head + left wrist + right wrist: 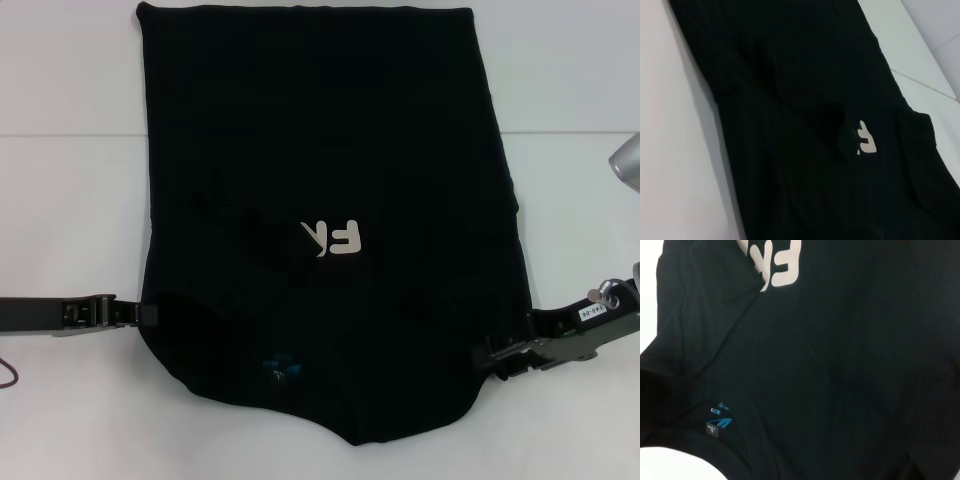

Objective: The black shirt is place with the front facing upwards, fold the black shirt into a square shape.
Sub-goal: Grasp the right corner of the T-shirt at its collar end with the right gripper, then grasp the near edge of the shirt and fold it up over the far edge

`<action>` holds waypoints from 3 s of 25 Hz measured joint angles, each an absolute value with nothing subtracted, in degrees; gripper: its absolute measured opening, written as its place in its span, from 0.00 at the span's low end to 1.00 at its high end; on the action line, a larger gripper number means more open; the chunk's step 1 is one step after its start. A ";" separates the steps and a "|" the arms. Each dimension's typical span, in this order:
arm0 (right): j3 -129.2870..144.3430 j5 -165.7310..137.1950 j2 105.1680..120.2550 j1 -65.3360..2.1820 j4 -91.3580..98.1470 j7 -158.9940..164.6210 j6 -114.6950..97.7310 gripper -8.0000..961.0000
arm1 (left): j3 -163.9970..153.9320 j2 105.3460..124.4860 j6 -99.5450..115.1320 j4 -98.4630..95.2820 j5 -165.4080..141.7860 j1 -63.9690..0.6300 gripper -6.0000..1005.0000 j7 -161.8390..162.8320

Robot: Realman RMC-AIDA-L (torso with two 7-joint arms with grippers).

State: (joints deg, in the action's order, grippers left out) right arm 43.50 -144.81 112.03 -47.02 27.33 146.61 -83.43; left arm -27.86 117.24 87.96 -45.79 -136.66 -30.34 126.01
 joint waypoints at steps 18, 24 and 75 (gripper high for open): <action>45.77 -145.26 112.52 -48.25 27.50 146.31 -83.08 0.24 | -27.86 117.24 88.07 -45.79 -136.67 -30.45 0.07 125.44; 45.85 -145.24 112.24 -48.70 27.91 145.59 -83.13 0.09 | -27.86 117.21 88.40 -45.59 -136.26 -30.48 0.07 124.79; 24.85 -132.63 108.57 -44.43 31.31 128.66 -74.39 0.10 | -18.27 111.49 75.62 -32.63 -137.68 -44.41 0.06 132.94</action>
